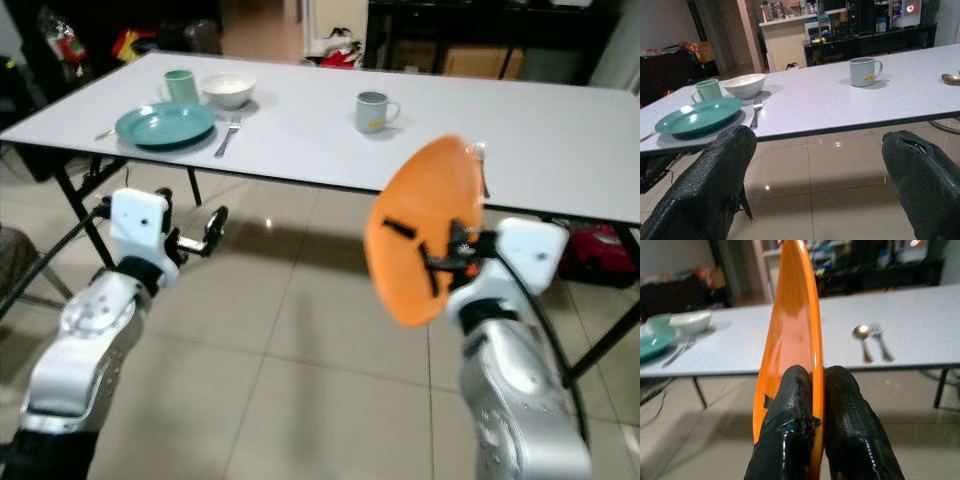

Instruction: Setting the table

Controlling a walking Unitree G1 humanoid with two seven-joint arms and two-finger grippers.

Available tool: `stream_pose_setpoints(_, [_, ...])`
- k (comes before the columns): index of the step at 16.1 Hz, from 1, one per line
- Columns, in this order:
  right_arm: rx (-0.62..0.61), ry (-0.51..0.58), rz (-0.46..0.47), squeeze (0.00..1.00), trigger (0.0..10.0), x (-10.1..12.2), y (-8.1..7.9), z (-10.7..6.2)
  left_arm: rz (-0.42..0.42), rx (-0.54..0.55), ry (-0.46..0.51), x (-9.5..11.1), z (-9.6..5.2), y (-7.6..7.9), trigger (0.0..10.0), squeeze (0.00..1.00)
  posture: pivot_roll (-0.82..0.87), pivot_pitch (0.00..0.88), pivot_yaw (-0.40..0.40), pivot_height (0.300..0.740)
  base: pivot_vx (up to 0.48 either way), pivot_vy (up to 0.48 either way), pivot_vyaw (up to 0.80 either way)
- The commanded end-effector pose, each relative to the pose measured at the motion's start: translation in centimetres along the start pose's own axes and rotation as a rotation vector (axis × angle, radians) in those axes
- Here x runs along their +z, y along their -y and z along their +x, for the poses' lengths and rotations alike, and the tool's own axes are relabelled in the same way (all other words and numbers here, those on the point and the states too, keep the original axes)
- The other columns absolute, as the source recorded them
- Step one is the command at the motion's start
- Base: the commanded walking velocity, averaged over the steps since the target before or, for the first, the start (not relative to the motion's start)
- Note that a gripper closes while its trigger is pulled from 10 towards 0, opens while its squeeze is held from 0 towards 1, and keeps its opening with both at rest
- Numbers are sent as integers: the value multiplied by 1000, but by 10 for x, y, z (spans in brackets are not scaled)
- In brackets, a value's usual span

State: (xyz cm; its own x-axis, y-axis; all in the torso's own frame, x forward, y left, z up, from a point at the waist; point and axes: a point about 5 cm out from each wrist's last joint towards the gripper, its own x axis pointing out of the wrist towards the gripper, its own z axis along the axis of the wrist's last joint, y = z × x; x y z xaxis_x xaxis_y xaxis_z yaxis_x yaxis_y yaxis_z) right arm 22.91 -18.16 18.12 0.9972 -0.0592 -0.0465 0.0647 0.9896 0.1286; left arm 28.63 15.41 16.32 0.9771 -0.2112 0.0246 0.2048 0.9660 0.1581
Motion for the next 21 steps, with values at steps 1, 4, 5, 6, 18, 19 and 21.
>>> stream_pose_setpoints(1, [32, 72, 14, 0, 10000, 10, -2, 2, 3, -6, 8, 3, 0, -1, 10000, 0, -7, 0, -14, 740, 322, 0, -800])
stream_pose_setpoints(4, [35, 73, 25, 0, 10000, 9, -2, 4, 2, -4, 4, 1, -2, -1, 10000, 0, -12, 0, -13, 740, 324, 0, -402])
stream_pose_setpoints(5, [35, 75, 26, 0, 10000, 9, -2, 4, -3, -13, 4, 0, -1, 0, 10000, 0, -12, 0, -13, 740, 330, 0, 0])
stream_pose_setpoints(6, [34, 76, 27, 0, 10000, 9, -1, 4, -4, -18, 4, 0, -1, 0, 10000, 0, -12, 0, -13, 740, 326, 0, 0])
stream_pose_setpoints(18, [70, 87, 36, 0, 10000, 11, -3, 8, -14, -20, 8, 1, 3, -1, 10000, 0, -16, 0, -4, 740, 336, 0, -110])
stream_pose_setpoints(19, [72, 85, 36, 0, 10000, 10, -3, 8, -13, -20, 8, 2, 3, -1, 10000, 0, -15, 0, -4, 740, 349, 0, 0])
stream_pose_setpoints(21, [87, 78, 42, 0, 10000, 9, -5, 8, -7, -23, 12, 3, 3, -1, 10000, 0, -17, 0, -3, 740, 352, 0, 0])
